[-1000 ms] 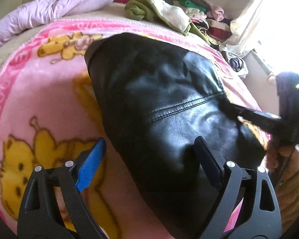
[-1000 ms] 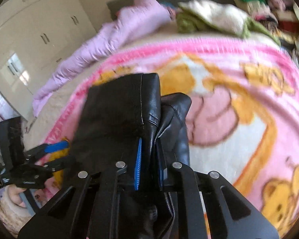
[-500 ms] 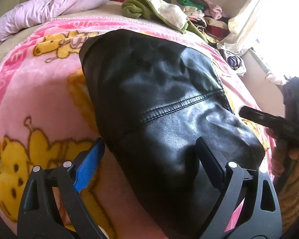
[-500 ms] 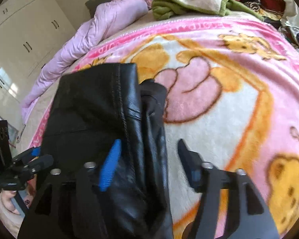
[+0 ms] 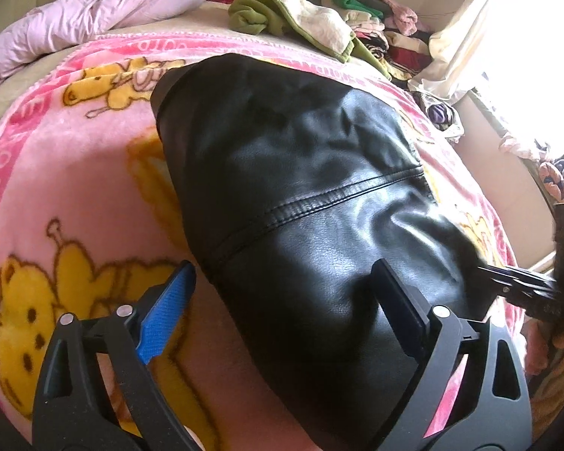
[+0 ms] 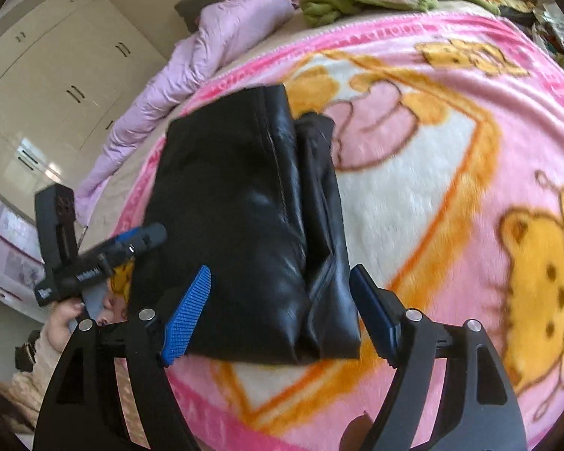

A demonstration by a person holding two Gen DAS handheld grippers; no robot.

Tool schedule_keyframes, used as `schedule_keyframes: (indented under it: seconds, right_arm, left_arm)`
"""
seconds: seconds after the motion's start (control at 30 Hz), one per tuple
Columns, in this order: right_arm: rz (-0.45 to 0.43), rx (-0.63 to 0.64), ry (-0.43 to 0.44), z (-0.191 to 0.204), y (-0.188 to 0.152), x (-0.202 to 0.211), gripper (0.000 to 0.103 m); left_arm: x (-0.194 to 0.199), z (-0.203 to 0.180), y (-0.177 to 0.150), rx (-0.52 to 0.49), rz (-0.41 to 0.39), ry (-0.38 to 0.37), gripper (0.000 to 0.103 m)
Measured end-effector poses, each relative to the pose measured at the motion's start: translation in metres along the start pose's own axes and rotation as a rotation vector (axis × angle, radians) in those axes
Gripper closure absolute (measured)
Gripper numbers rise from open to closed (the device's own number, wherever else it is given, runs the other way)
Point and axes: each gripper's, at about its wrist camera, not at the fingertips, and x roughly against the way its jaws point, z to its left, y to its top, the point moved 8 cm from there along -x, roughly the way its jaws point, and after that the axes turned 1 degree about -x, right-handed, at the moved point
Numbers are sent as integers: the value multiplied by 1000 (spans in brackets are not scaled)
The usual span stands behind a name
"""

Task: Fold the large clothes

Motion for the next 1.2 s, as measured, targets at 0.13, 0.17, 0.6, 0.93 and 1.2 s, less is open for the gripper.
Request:
schedule_keyframes:
  seconds: [0.13, 0.17, 0.6, 0.93, 1.2]
  right_arm:
    - [-25, 84, -49, 13, -9, 4, 81]
    - [-38, 75, -36, 15, -9, 9, 81]
    - [4, -75, -83, -34, -23, -10, 28]
    - [148, -44, 97, -33, 19, -55, 8]
    - [168, -99, 204, -17, 5, -77, 45]
  left_arm:
    - [-2, 0, -2, 15, 10, -26, 12]
    - [-5, -3, -4, 14, 20, -36, 12]
    - [-10, 0, -3, 22, 44, -54, 8]
    - [-27, 8, -4, 104, 105, -118, 8]
    - [-35, 31, 10, 154, 166, -188, 10]
